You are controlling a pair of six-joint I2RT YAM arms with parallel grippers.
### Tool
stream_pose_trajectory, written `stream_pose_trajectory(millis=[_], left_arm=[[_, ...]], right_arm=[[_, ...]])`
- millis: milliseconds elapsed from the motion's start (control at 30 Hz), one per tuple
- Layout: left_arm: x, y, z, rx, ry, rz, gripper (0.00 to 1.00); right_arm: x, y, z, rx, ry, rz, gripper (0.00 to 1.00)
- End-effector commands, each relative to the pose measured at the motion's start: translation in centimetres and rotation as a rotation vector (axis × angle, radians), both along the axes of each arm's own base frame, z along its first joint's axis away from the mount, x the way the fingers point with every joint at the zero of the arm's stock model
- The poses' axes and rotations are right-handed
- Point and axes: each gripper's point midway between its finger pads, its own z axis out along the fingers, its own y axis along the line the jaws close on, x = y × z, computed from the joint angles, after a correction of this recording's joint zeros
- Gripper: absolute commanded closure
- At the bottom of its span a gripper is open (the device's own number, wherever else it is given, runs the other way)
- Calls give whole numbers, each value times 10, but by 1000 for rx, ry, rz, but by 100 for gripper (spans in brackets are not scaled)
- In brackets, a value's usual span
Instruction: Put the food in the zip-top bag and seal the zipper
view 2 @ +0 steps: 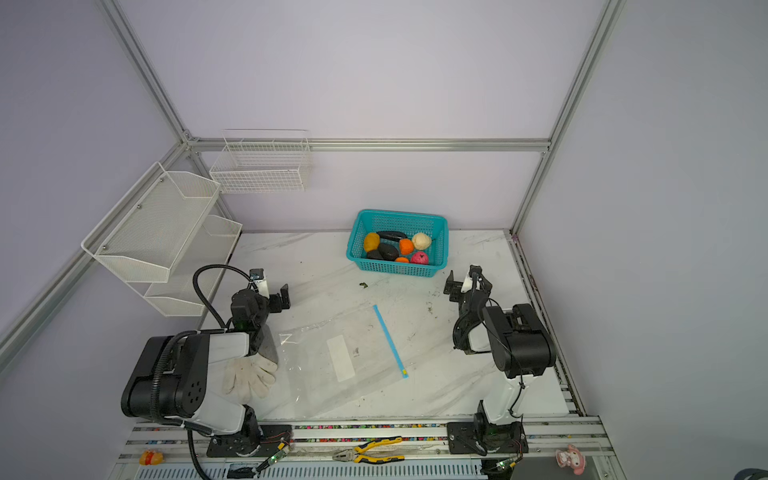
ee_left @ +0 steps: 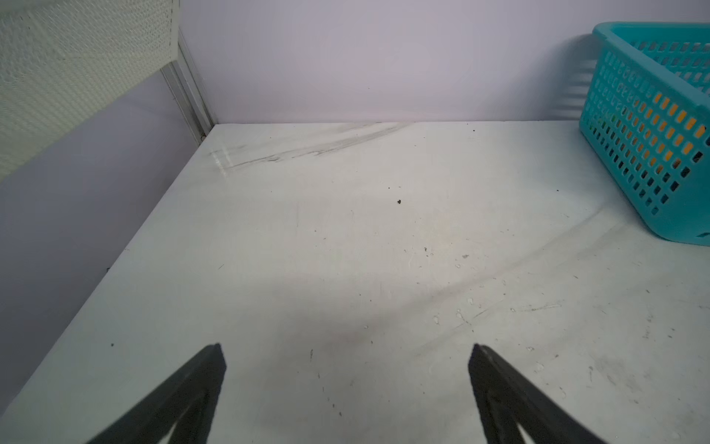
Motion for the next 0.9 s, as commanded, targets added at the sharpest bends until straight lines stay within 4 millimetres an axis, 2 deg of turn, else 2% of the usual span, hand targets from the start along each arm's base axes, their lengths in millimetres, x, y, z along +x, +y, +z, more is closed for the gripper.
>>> stream_pose_trajectory(millis=[0, 867], left_arm=[[-1, 1, 5, -1, -29, 11, 0], [-2, 1, 5, -2, -35, 16, 0]], right_arm=[[1, -2, 5, 2, -18, -4, 3], [1, -2, 6, -1, -21, -3, 3]])
